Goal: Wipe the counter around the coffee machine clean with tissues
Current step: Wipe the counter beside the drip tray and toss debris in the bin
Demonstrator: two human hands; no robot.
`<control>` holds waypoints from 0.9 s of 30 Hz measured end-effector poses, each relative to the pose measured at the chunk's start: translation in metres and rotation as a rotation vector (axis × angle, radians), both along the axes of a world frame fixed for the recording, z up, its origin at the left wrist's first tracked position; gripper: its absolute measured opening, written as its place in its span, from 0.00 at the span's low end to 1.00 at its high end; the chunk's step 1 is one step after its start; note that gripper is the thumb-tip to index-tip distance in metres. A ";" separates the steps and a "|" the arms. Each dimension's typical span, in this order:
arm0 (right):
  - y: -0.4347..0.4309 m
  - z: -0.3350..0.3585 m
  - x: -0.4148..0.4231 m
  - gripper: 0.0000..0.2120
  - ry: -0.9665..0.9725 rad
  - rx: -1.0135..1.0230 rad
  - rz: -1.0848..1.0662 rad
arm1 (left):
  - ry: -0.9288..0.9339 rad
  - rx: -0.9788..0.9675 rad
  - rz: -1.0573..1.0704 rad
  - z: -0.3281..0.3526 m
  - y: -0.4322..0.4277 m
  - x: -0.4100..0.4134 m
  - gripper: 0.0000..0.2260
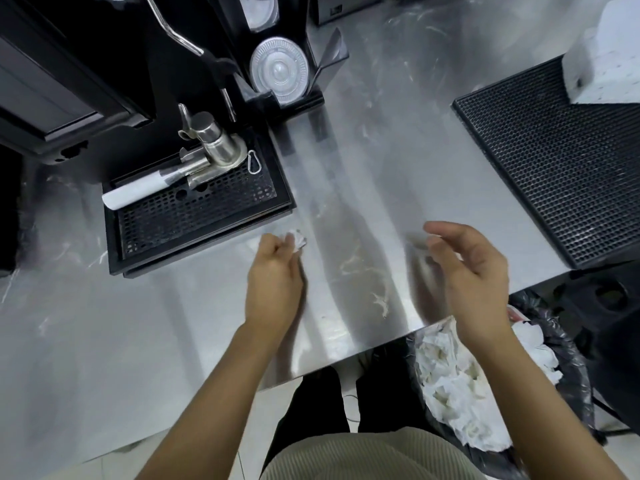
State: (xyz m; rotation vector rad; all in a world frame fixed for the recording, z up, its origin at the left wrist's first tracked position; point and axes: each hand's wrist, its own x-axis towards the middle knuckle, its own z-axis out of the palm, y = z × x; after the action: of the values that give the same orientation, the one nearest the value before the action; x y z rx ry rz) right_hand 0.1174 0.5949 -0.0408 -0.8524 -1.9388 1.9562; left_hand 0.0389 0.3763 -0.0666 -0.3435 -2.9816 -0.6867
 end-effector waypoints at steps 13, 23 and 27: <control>0.010 0.001 0.019 0.03 -0.024 0.016 -0.121 | -0.027 0.129 0.078 0.008 0.011 -0.007 0.10; 0.017 0.001 0.025 0.05 0.034 0.110 -0.089 | -0.222 0.390 -0.167 0.008 0.072 0.031 0.10; 0.027 -0.001 0.033 0.06 0.061 0.112 -0.136 | -0.023 0.225 0.075 0.025 0.004 0.028 0.08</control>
State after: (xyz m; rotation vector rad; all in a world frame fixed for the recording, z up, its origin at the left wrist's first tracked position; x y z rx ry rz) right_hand 0.1504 0.6219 -0.0417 -0.8600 -1.8838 1.7583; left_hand 0.0669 0.3808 -0.0419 -0.2101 -2.8809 -1.0109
